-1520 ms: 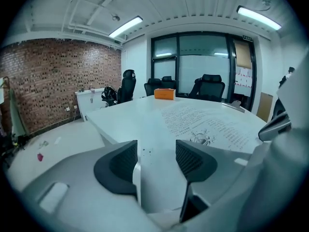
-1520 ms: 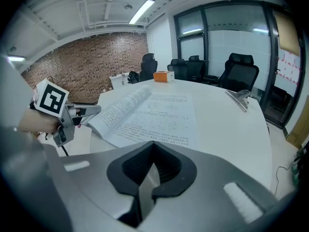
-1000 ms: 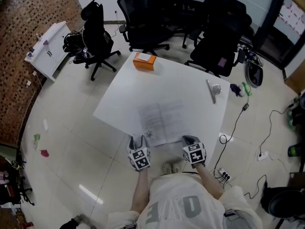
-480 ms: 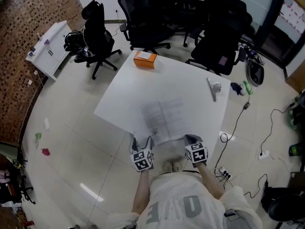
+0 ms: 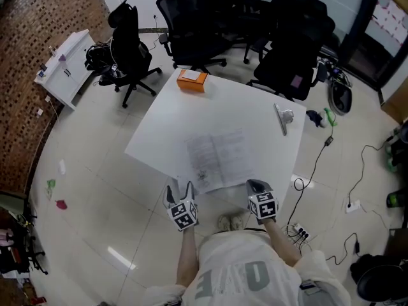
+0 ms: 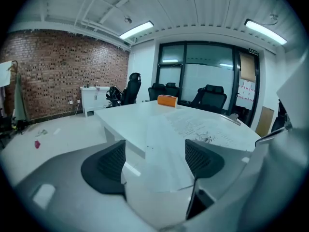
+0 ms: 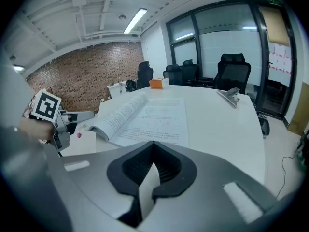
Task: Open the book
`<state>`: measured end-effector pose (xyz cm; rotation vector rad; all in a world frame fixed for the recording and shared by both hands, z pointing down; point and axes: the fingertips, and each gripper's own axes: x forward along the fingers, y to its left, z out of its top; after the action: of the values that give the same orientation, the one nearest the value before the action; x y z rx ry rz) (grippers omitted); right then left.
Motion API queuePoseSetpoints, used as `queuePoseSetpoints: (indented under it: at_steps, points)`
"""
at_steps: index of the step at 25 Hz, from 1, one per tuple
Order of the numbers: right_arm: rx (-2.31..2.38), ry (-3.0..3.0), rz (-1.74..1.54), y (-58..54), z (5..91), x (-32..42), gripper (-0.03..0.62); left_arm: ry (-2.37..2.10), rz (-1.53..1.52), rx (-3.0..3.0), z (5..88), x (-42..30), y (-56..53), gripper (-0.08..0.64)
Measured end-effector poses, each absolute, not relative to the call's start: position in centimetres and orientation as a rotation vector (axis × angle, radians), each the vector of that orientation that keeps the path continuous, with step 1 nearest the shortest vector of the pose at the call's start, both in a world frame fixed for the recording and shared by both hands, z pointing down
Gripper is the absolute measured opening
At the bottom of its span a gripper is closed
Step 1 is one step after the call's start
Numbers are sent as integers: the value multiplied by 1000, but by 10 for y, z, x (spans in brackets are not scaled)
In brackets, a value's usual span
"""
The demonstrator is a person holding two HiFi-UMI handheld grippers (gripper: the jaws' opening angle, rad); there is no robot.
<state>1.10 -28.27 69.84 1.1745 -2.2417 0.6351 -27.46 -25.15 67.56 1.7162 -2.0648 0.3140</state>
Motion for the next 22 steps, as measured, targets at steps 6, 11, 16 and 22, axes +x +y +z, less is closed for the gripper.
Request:
queuePoseSetpoints:
  at_steps: [6, 11, 16, 22]
  points:
    - [1298, -2395, 649, -294, 648, 10, 5, -2154, 112, 1900, 591, -267, -268, 301]
    - [1371, -2581, 639, -299, 591, 2, 5, -2070, -94, 2213, 518, -217, -279, 14]
    - [1318, -2750, 631, -286, 553, -20, 5, -1894, -116, 2363, 512, -159, -281, 14]
    - [1233, -2782, 618, -275, 549, -38, 5, -1801, -87, 2458, 511, -127, -280, 14]
